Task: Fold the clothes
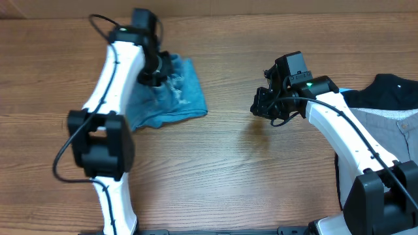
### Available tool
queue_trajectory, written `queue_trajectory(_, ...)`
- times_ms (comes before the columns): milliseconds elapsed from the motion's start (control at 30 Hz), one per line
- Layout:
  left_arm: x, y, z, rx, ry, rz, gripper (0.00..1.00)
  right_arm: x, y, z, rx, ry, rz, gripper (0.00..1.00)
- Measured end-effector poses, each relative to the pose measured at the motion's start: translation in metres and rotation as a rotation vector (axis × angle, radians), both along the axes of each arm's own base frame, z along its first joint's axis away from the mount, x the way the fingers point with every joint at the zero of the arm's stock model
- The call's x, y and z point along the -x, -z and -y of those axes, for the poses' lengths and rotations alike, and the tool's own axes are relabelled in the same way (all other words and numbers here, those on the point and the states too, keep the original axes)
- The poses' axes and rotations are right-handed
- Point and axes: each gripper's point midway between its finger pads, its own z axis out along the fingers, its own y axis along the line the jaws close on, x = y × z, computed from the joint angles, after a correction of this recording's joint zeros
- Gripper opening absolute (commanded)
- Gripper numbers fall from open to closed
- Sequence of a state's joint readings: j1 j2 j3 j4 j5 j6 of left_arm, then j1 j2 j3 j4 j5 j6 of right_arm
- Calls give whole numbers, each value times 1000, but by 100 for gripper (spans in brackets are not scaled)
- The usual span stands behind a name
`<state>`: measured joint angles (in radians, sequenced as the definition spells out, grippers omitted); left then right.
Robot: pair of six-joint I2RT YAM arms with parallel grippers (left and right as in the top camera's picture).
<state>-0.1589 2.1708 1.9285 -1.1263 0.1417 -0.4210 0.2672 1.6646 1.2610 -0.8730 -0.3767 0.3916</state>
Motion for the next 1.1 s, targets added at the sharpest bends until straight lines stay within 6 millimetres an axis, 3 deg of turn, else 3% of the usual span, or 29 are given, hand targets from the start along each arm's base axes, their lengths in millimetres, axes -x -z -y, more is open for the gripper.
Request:
queue_trajectory(33, 2, 8, 8, -1, 4, -19, 5, 0, 0, 0, 0, 0, 0, 6)
queue_trajectory(67, 4, 12, 13, -3, 8, -30, 14, 0, 0, 0, 0, 0, 0, 6)
queue_trajectory(100, 5, 17, 18, -6, 15, -40, 33, 0, 0, 0, 0, 0, -1, 6)
queue_trajectory(167, 4, 23, 30, 2, 21, -41, 53, 0, 0, 0, 0, 0, 0, 6)
queue_trajectory(233, 3, 24, 42, 15, 27, -30, 93, 0, 0, 0, 0, 0, 0, 6)
queue_trajectory(400, 1, 20, 66, 69, 37, -12, 96, 0, 0, 0, 0, 0, 0, 9)
queue_trajectory(567, -3, -2, 66, 149, 70, -25, 100, -7, -6, -8, -27, -77, 71, 18)
queue_trajectory(767, -16, -77, 35, 198, 110, 58, 100, -26, -34, -43, -160, -247, 276, 53)
queue_trajectory(867, -16, -115, 13, 189, 138, 122, 100, -33, -52, -66, -224, -314, 380, 59)
queue_trajectory(967, -12, -128, -7, 162, 145, 140, 100, -35, -67, -92, -269, -370, 467, 60)
queue_trajectory(1100, -1, -123, -29, 103, 156, 94, 96, -34, -78, -130, -309, -419, 552, 59)
